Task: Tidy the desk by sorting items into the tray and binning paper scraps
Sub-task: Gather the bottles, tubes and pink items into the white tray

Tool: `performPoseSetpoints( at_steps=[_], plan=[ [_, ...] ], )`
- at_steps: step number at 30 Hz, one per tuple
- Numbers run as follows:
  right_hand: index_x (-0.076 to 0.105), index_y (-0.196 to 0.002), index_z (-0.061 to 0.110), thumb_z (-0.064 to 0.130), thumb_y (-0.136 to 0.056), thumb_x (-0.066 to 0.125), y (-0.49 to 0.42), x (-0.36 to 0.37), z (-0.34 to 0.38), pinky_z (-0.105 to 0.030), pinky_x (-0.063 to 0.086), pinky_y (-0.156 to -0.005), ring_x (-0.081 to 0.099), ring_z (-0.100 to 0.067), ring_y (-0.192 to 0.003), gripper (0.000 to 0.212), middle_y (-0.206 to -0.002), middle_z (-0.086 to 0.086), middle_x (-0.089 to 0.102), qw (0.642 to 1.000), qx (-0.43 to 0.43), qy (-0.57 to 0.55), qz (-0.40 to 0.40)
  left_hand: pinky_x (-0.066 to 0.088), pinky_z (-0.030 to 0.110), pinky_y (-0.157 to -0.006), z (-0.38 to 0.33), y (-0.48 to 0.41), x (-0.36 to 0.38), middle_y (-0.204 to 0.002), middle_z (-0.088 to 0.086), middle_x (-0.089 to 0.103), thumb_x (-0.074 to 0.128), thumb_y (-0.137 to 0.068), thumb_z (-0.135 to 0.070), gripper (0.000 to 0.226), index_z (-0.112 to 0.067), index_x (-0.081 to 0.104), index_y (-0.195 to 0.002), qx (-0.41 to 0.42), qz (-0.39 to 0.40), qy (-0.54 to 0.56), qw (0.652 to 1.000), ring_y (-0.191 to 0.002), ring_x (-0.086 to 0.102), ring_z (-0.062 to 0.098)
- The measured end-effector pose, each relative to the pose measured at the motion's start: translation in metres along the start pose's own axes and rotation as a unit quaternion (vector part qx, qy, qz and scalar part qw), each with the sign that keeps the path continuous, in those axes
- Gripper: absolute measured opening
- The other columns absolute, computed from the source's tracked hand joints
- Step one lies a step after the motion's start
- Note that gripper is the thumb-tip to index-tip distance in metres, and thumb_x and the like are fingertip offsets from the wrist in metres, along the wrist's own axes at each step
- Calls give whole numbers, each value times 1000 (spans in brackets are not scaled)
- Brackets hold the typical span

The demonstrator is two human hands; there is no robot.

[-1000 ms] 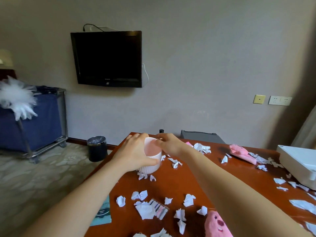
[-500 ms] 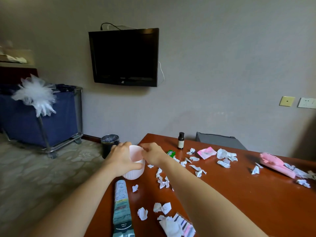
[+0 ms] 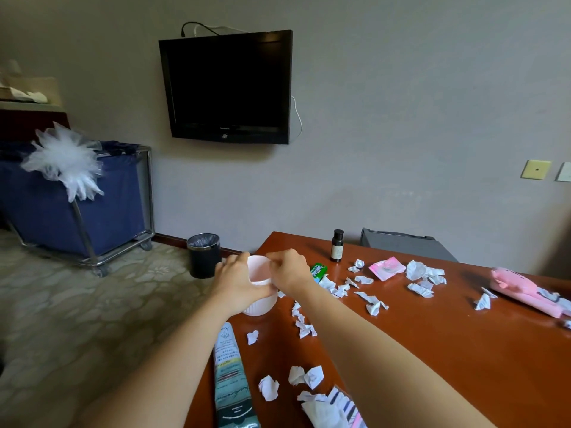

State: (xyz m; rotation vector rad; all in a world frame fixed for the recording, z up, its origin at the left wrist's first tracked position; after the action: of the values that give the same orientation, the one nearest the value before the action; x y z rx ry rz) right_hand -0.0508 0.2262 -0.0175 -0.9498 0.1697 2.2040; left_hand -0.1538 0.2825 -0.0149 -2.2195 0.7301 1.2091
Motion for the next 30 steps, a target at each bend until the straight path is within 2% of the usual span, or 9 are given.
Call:
performPoseSetpoints(
  at_steps=[3, 6, 10, 12, 15, 17, 20, 23, 30],
  plan=[
    [68, -108, 10, 11, -95, 33, 2, -4, -1, -31, 46, -78, 56, -29, -90, 37, -112, -15, 65, 1000, 1, 13, 5, 36, 40, -106, -1, 1, 3, -150, 5, 29, 70, -74, -54, 93, -20, 24, -147, 4, 20, 15, 1000, -136, 30, 28],
    [65, -102, 10, 19, -99, 33, 10, -15, 3, -34, 47, -84, 55, -29, -92, 33, -108, -14, 64, 1000, 2, 28, 15, 34, 46, -110, 0, 5, 1, -156, 3, 12, 74, -73, -50, 102, -24, 12, -150, 9, 56, 78, 995, -141, 23, 29],
    [38, -142, 14, 21, -100, 38, 31, -33, 7, -38, 40, -105, 45, -32, -130, 42, -145, -11, 43, 997, 11, 60, 42, 25, 46, -113, 2, 23, -10, -158, 1, -2, 75, -74, -43, 112, -22, -3, -151, 3, 18, 107, 994, -146, 10, 28],
    [38, -142, 12, 18, -100, 39, 45, -45, 6, -35, 45, -100, 52, -30, -122, 42, -138, -12, 49, 994, 3, 97, 53, 24, 45, -114, 5, 40, -13, -158, 4, 0, 72, -80, -36, 104, -18, -3, -151, -2, -11, 104, 995, -146, 9, 28],
    [56, -123, 5, 14, -99, 41, 72, -63, 3, -23, 49, -72, 55, -21, -87, 30, -101, -9, 57, 982, -25, 171, 76, 20, 45, -116, 15, 68, -6, -159, 7, 0, 63, -87, -36, 94, -14, -1, -151, -43, -15, 77, 996, -146, 6, 30],
    [60, -118, 5, 12, -98, 43, 94, -72, 3, -18, 45, -64, 55, -21, -86, 28, -103, -8, 59, 978, -38, 180, 98, 26, 45, -113, 23, 86, 2, -159, 9, 5, 59, -88, -41, 89, -14, 1, -151, -82, -3, 78, 994, -145, 13, 30],
    [62, -116, 6, 14, -96, 46, 132, -78, 9, -25, 50, -77, 63, -26, -97, 27, -112, -10, 64, 965, -58, 204, 151, 32, 40, -111, 29, 109, 10, -155, 9, 23, 53, -91, -43, 74, -18, 15, -150, -95, 19, 72, 993, -141, 27, 28],
    [64, -114, 8, 15, -95, 49, 165, -77, 13, -26, 53, -82, 63, -20, -92, 26, -115, -9, 65, 949, -91, 211, 215, 35, 36, -108, 29, 128, 9, -150, 6, 36, 50, -94, -37, 60, -19, 27, -146, -70, -3, 70, 995, -137, 36, 25],
    [61, -118, 18, 26, -87, 63, 229, -72, 5, -31, 45, -96, 50, -20, -116, 32, -127, -2, 51, 923, -162, 240, 255, 34, 36, -109, 27, 172, 9, -147, 0, 42, 45, -96, -40, 53, -25, 31, -145, -34, -42, 44, 998, -135, 39, 20]
  ],
)
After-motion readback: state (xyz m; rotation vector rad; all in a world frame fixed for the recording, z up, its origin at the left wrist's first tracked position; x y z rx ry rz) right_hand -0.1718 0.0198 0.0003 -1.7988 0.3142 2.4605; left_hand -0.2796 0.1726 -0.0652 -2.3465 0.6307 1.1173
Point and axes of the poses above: each hand's wrist, its own y-axis away from the middle knuckle, its own x-axis out of the palm, z = x × y, the point moved 2 cm from there along -y, towards the middle knuckle
